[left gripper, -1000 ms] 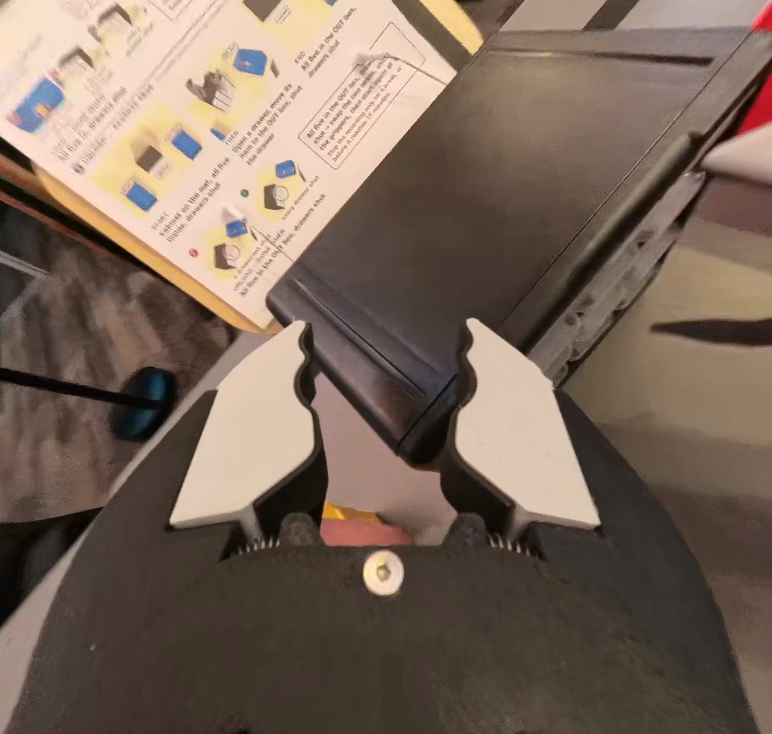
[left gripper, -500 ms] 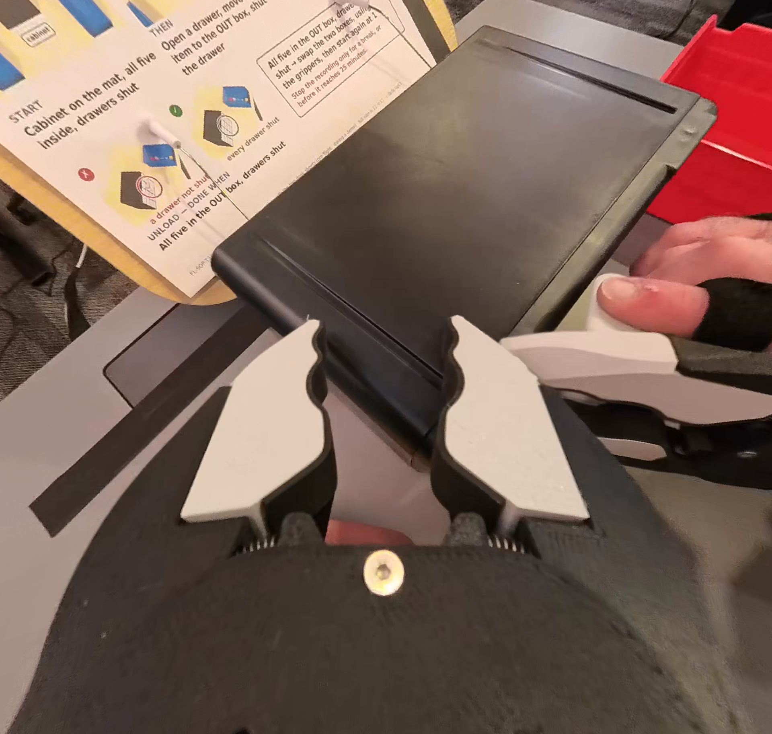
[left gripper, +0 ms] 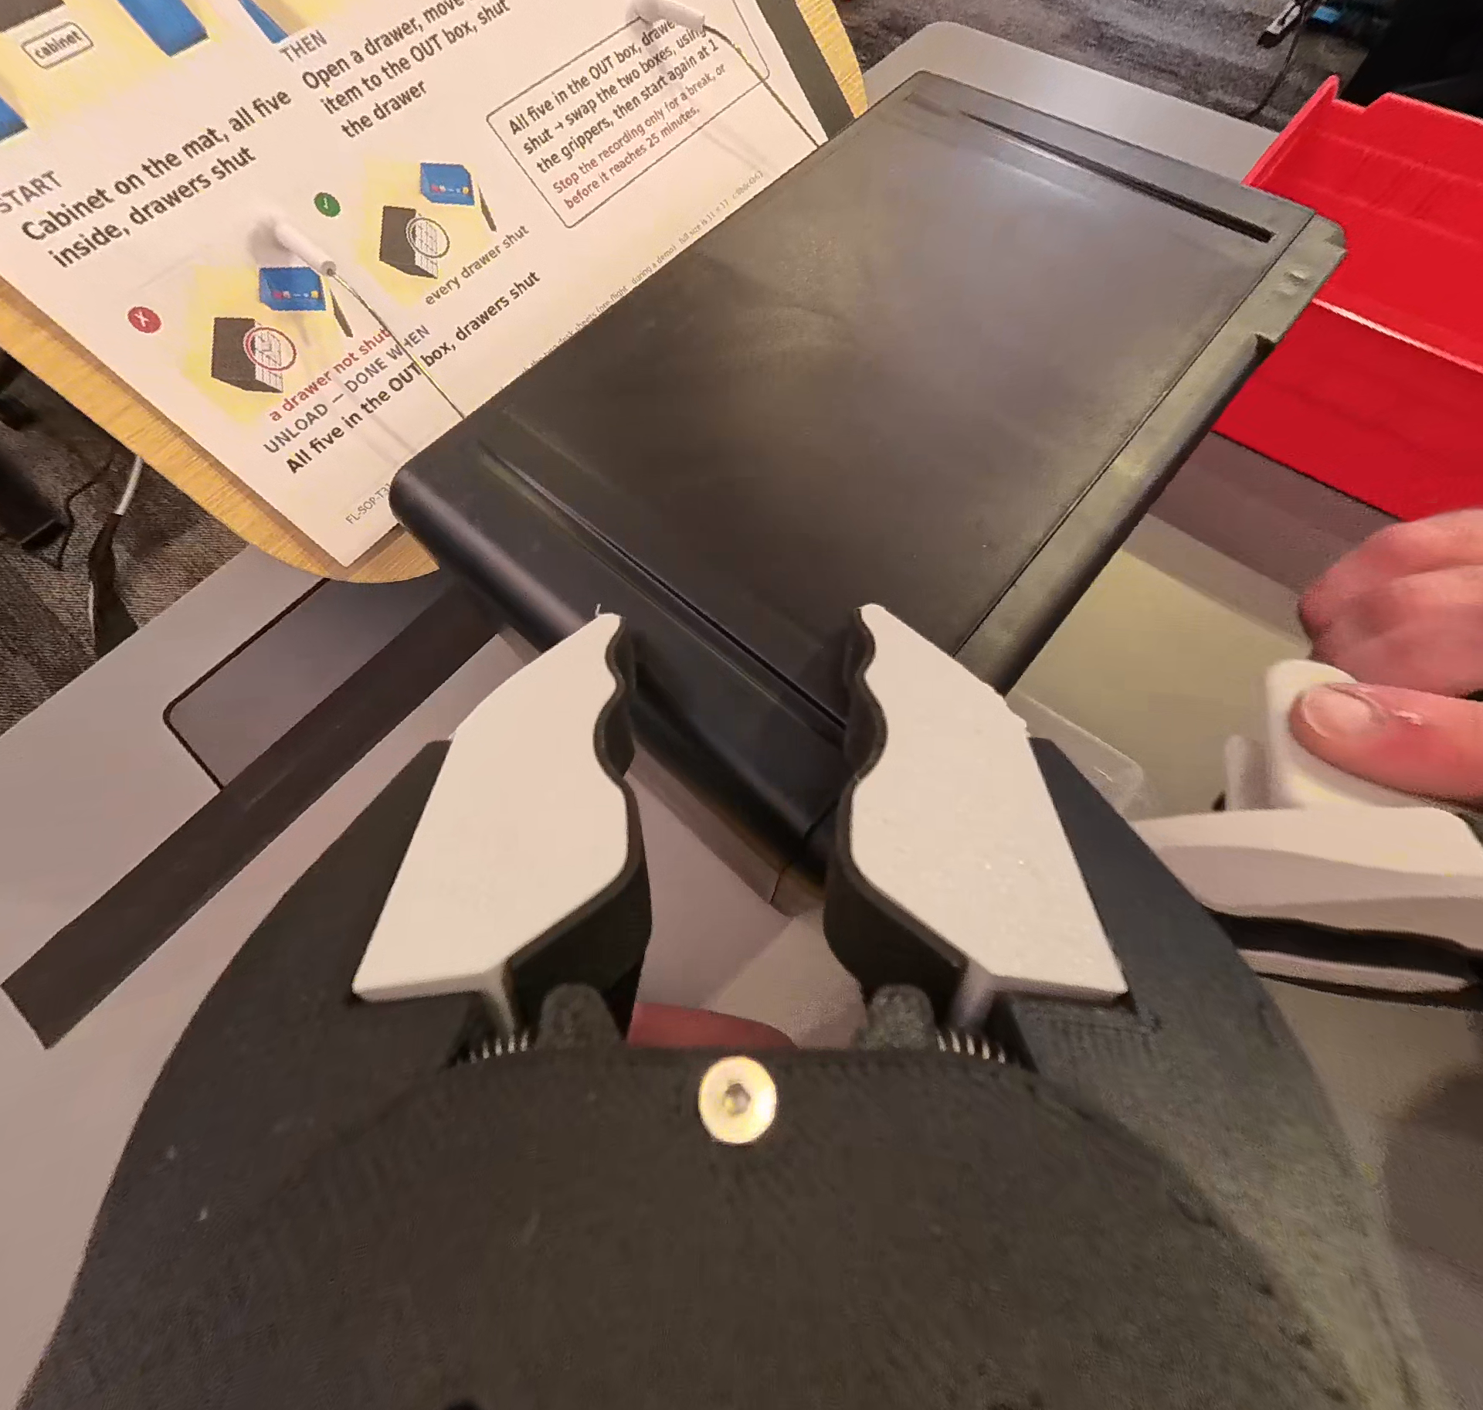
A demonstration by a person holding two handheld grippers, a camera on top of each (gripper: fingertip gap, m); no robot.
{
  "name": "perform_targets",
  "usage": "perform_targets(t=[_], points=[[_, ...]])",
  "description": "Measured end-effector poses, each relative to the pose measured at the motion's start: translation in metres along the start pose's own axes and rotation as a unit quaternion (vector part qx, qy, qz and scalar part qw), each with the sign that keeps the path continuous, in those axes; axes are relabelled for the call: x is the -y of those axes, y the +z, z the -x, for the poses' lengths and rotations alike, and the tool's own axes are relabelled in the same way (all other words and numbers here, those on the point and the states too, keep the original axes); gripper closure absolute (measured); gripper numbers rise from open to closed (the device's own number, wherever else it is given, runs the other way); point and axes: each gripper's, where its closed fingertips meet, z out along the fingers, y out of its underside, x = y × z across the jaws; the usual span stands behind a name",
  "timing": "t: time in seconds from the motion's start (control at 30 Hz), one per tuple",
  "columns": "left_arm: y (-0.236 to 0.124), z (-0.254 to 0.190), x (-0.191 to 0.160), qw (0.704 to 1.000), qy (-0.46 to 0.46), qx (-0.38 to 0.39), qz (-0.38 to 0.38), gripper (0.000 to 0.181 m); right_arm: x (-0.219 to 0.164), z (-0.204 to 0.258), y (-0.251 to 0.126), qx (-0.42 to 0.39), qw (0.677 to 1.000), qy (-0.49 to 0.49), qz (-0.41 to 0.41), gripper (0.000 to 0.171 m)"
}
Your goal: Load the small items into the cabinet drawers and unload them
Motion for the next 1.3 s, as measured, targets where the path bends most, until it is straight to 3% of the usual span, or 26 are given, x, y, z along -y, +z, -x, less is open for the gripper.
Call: perform_targets(t=[0.8,1.03,1.3], points=[[-0.003,0.001,0.001,0.998,0.010,0.058,-0.025,0.131,0.035,0.012,-0.052,0.061,0.997,0.021,-0.042,0.158],[-0.007,0.004,0.001,0.996,0.016,0.083,-0.030,0.120,0.035,0.017,-0.057,0.076,0.996,0.029,-0.043,0.149],[-0.040,-0.009,-0.005,0.995,-0.013,0.077,-0.069,0.118,0.041,-0.010,-0.067,0.159,0.969,0.171,-0.083,0.147]])
